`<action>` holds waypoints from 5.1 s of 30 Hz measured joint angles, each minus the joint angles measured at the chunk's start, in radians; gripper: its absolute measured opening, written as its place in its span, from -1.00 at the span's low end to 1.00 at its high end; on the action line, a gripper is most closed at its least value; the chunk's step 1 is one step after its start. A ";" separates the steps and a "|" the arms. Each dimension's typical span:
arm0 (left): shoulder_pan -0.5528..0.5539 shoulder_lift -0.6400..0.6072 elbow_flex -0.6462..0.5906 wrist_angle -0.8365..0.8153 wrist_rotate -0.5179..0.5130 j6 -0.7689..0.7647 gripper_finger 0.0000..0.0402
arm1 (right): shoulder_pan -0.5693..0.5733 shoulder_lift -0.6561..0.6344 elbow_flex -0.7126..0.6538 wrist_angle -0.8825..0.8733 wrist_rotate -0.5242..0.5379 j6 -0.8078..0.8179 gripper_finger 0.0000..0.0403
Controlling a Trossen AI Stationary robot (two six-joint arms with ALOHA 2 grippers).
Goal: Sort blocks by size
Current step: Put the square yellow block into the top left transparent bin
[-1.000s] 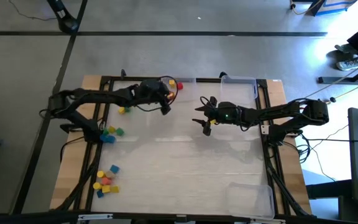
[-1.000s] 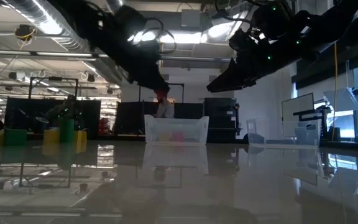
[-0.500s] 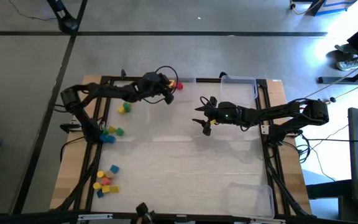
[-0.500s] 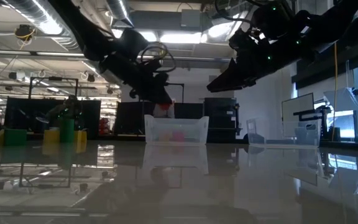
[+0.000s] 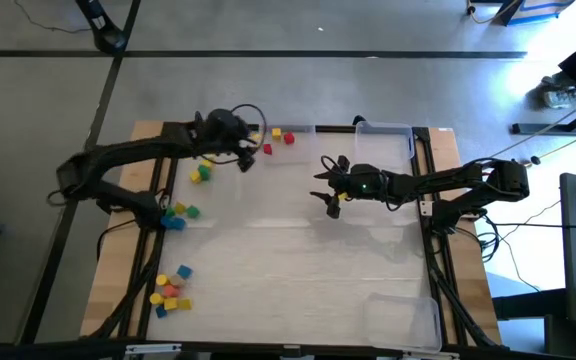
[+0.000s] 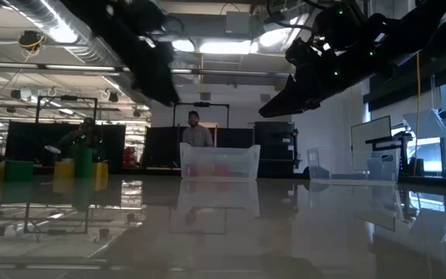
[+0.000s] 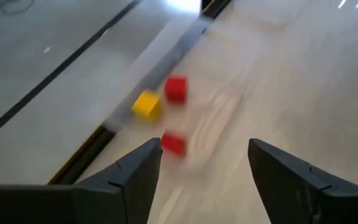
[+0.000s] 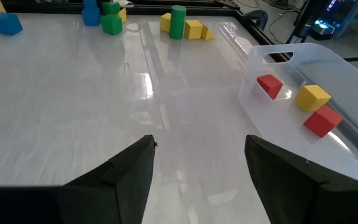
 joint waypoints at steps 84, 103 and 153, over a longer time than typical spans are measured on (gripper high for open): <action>-0.096 0.137 -0.215 -0.579 -0.136 -0.381 0.15 | 0.000 0.000 0.000 0.000 0.000 0.026 0.24; -0.302 0.013 -0.121 -0.755 -0.144 -0.573 0.15 | 0.000 0.000 0.000 0.000 0.000 0.026 0.24; -0.124 0.038 -0.207 0.335 -0.005 -0.166 -0.38 | 0.000 0.000 0.000 0.000 0.036 0.017 0.24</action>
